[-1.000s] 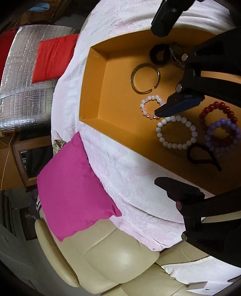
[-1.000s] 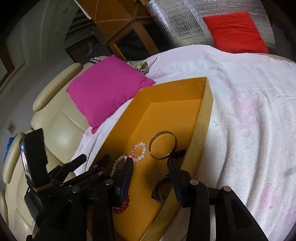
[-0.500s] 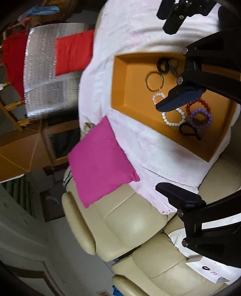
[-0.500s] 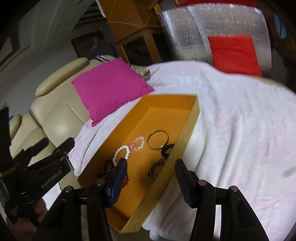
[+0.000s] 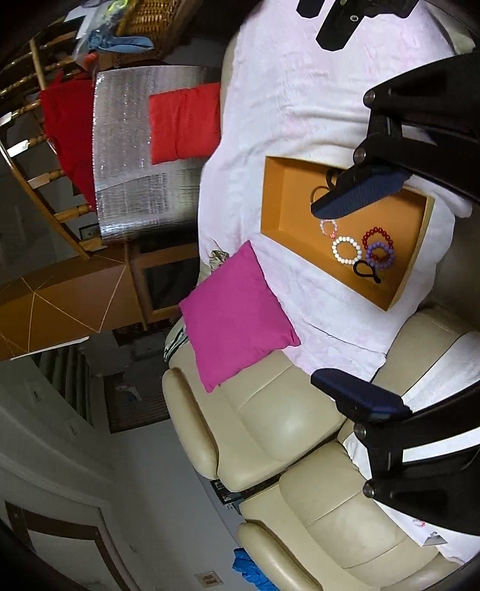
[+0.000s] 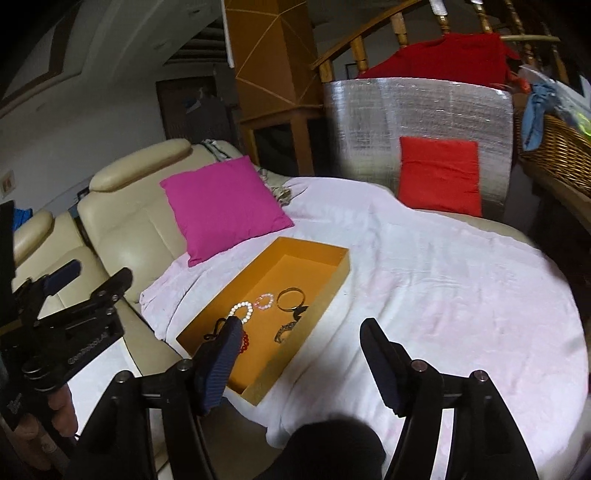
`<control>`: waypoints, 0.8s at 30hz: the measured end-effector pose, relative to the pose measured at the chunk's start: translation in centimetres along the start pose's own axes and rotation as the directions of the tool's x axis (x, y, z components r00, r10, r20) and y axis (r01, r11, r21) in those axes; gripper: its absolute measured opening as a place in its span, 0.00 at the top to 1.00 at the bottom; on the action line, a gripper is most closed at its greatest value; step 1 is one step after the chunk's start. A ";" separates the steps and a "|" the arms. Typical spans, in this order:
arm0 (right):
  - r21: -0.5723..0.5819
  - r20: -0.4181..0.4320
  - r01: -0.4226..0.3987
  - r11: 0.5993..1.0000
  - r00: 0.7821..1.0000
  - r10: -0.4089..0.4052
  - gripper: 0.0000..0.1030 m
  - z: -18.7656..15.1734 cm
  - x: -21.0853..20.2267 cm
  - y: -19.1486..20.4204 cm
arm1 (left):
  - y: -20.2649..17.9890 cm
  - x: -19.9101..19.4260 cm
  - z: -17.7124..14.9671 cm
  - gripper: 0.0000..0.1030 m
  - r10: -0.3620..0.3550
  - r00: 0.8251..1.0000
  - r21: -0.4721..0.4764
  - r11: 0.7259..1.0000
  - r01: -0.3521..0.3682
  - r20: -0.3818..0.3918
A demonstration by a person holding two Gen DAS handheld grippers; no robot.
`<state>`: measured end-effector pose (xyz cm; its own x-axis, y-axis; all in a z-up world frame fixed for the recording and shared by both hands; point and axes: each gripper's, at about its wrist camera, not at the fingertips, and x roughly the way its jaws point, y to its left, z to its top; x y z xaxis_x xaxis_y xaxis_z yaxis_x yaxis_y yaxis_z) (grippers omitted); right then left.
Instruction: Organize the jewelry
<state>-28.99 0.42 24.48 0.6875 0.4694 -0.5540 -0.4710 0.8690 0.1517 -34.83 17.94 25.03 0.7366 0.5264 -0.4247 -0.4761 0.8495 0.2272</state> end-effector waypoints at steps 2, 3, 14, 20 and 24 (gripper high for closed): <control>0.005 0.002 0.001 1.000 1.000 -0.001 0.32 0.1 -0.7 -0.2 | -0.1 -0.9 0.3 0.18 0.001 1.000 0.003 1.000 -0.001 0.011; 0.004 0.004 0.006 1.000 1.000 -0.006 0.32 0.1 -0.9 -0.2 | -0.2 -1.3 0.4 0.18 0.009 1.000 0.008 1.000 -0.009 0.017; -0.009 -0.026 -0.013 1.000 1.000 0.013 0.32 -0.9 -0.3 0.9 | 0.1 -1.6 0.7 0.18 0.006 1.000 -0.017 1.000 -0.006 0.006; -0.018 -0.031 -0.016 1.000 0.999 0.015 0.32 -1.0 0.1 1.4 | 0.1 -1.4 0.5 0.18 -0.001 1.000 -0.018 1.000 0.001 0.004; -0.015 -0.032 -0.015 1.000 0.999 0.015 0.32 -1.1 0.2 1.5 | 0.3 -1.4 0.5 0.18 0.003 1.000 -0.021 1.000 -0.003 0.004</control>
<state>-30.12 1.61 23.73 0.6626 0.4769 -0.5775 -0.4895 0.8593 0.1480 -35.76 17.44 26.13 0.7372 0.5289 -0.4205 -0.4880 0.8472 0.2100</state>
